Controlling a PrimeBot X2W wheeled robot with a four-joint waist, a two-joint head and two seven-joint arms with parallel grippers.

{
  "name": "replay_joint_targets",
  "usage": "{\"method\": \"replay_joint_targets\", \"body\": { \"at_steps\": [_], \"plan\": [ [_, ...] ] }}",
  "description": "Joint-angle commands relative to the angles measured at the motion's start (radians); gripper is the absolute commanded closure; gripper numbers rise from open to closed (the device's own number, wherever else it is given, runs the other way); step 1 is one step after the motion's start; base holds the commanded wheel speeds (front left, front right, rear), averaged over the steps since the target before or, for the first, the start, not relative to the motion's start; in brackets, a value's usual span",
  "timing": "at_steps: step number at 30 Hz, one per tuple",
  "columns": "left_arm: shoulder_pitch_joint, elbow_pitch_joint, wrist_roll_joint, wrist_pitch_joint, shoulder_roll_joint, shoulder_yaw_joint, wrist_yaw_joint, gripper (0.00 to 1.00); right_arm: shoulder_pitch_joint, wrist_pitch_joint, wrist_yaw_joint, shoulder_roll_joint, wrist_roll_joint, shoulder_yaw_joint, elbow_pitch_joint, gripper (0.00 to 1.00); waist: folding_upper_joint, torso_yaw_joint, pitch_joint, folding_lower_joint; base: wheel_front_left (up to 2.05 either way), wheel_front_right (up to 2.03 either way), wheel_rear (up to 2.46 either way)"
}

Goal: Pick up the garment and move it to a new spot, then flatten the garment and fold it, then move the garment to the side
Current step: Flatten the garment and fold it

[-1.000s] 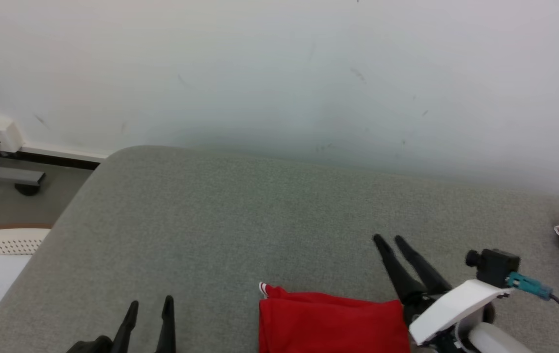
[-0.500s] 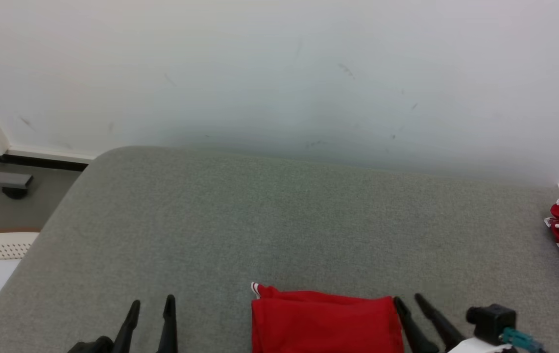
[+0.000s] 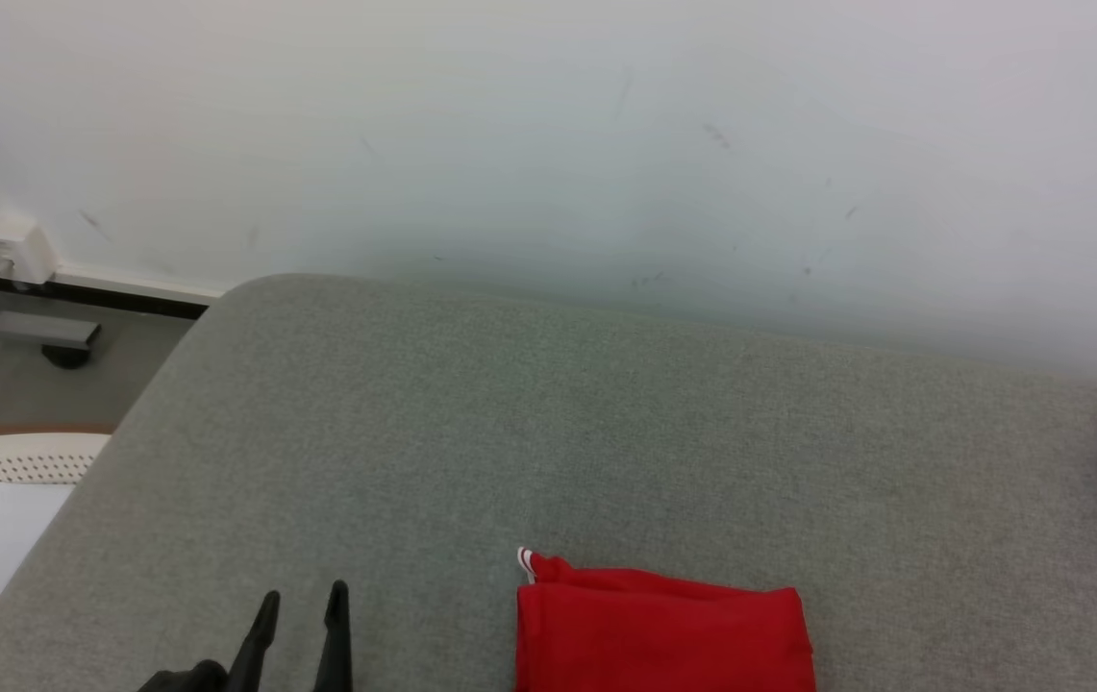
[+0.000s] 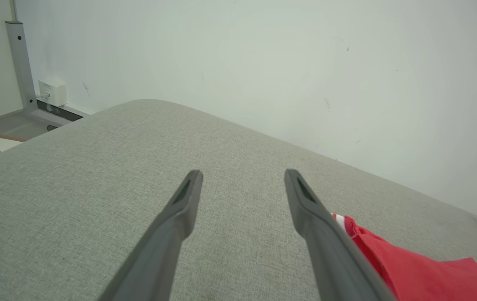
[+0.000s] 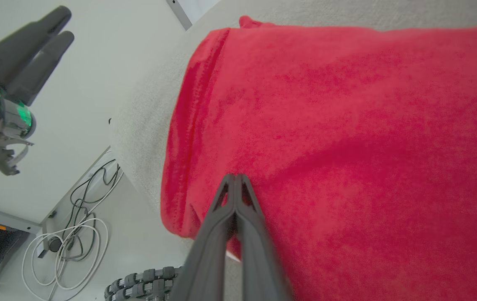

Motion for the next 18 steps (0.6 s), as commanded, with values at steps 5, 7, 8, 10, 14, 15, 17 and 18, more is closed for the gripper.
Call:
{"method": "replay_joint_targets", "body": {
  "at_steps": [5, 7, 8, 10, 14, 15, 17, 18],
  "plan": [
    [-0.015, 0.01, -0.009, -0.001, 0.004, -0.001, 0.002, 0.0, -0.038, 0.003, -0.001, 0.029, 0.072, 0.065, 0.021, 1.0, 0.0, 0.002, 0.0, 0.0, 0.0, 0.0, 0.0],
    [-0.015, 0.011, -0.009, -0.001, 0.004, -0.004, 0.003, 0.0, -0.058, -0.014, -0.001, 0.036, 0.093, 0.085, 0.015, 1.0, 0.0, 0.003, -0.002, 0.0, 0.0, 0.0, 0.0],
    [-0.016, 0.011, -0.009, -0.001, 0.004, -0.003, 0.002, 0.0, -0.066, -0.026, -0.001, 0.038, 0.108, 0.088, 0.008, 1.0, 0.0, 0.003, -0.004, 0.0, 0.0, 0.0, 0.0],
    [-0.015, 0.009, -0.008, -0.001, 0.004, -0.001, 0.001, 0.0, -0.076, -0.039, -0.001, 0.038, 0.122, 0.09, 0.003, 1.0, 0.0, 0.002, -0.005, 0.0, 0.0, 0.0, 0.0],
    [-0.01, -0.001, -0.004, -0.001, 0.004, 0.007, -0.002, 0.0, -0.118, -0.107, -0.001, 0.008, 0.142, 0.064, -0.022, 1.0, 0.0, -0.007, -0.01, 0.0, 0.0, 0.0, 0.0],
    [-0.008, -0.005, -0.004, -0.001, 0.004, 0.007, -0.001, 0.0, -0.125, -0.126, -0.001, -0.008, 0.144, 0.053, -0.028, 1.0, 0.0, -0.011, -0.011, 0.0, 0.0, 0.0, 0.0],
    [-0.005, -0.016, -0.004, -0.001, 0.004, 0.01, -0.004, 0.0, -0.14, -0.149, -0.001, -0.038, 0.133, 0.028, -0.043, 0.8, 0.0, -0.021, -0.014, 0.0, 0.0, 0.0, 0.0],
    [-0.002, -0.021, -0.004, -0.001, 0.004, 0.01, -0.006, 0.0, -0.145, -0.159, -0.001, -0.056, 0.126, 0.01, -0.05, 0.65, 0.0, -0.026, -0.015, 0.0, 0.0, 0.0, 0.0]
  ]
}}
